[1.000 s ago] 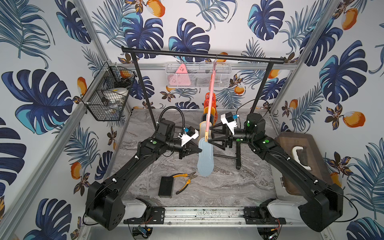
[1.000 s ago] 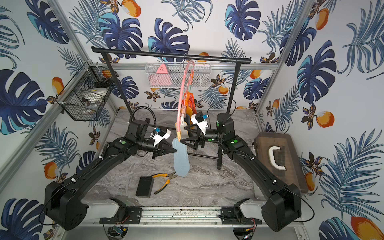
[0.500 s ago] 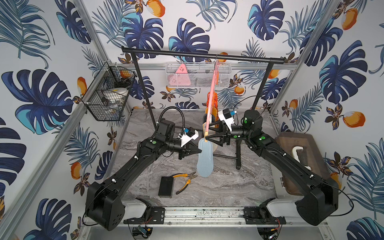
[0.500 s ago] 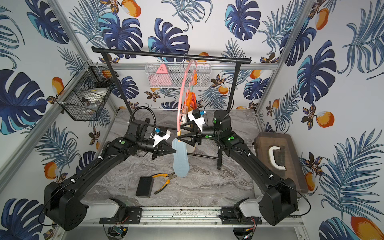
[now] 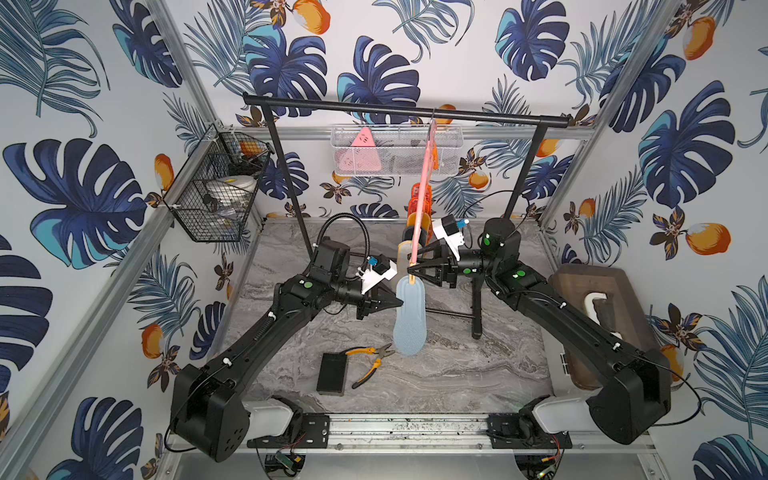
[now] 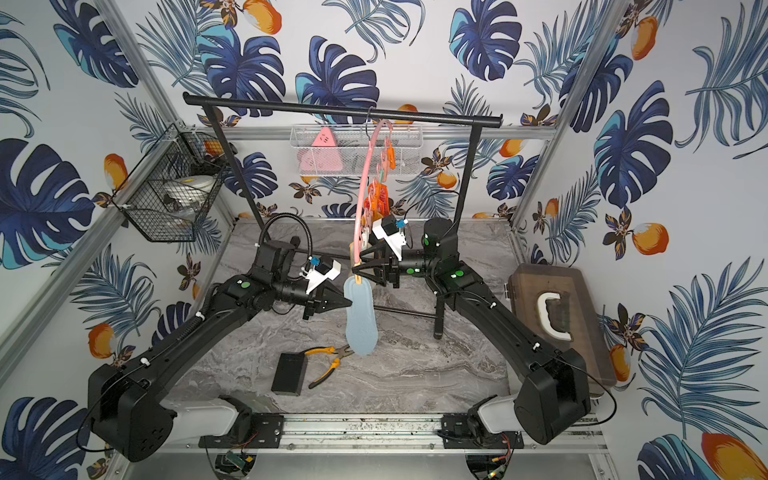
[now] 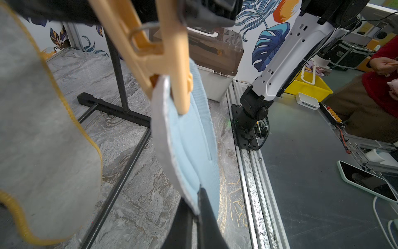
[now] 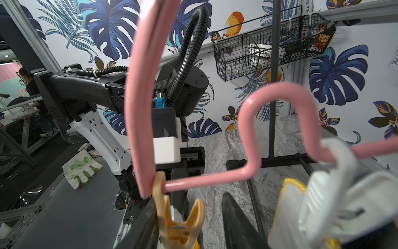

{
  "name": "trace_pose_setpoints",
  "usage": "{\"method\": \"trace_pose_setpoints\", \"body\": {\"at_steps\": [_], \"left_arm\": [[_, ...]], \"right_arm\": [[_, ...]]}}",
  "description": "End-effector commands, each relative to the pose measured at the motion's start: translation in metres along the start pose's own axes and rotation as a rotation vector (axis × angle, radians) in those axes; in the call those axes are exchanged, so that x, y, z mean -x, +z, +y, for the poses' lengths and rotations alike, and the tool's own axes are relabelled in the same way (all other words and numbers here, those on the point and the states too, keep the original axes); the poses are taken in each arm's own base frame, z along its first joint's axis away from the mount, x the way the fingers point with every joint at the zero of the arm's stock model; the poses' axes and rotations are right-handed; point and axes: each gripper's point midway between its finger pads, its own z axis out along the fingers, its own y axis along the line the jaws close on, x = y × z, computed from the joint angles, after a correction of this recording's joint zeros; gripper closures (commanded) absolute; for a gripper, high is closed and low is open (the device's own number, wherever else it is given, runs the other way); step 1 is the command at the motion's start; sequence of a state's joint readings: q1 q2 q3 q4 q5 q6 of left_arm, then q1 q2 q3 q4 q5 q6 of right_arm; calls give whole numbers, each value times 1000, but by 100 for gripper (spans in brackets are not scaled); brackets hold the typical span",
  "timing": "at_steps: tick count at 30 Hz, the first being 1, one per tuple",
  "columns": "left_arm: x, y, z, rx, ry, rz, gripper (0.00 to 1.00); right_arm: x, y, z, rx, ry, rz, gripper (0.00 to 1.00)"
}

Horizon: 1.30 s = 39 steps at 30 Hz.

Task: Take the shoe insoles off the hanger
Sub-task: Open the clamp at the hanger, then place the insole at the center of the board.

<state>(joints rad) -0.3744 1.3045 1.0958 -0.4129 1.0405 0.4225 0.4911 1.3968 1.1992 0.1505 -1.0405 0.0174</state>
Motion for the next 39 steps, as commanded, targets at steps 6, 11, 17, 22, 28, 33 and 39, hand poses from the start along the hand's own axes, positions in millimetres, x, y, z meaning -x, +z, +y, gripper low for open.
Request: {"method": "trace_pose_setpoints", "body": {"at_steps": [6, 11, 17, 22, 28, 33, 39], "left_arm": [[-2, -1, -5, -6, 36, 4, 95], [-4, -2, -4, 5, 39, 12, 96], [-12, -1, -4, 8, 34, 31, 97], [-26, -1, -5, 19, 26, 61, 97], [-81, 2, -3, 57, 57, 203, 97], [-123, 17, -14, 63, 158, 356, 100], [-107, 36, -28, -26, 21, 301, 100]], "right_arm": [[9, 0, 9, 41, -30, -15, 69], [5, -1, 9, 34, -28, -13, 74], [5, -2, 10, 24, -35, -12, 77], [7, -3, 7, 0, -43, -10, 77], [-7, -4, -2, -63, -48, 42, 76], [-17, -10, -6, -119, -59, 83, 70], [-21, -15, -9, -171, -68, 69, 63]]}}
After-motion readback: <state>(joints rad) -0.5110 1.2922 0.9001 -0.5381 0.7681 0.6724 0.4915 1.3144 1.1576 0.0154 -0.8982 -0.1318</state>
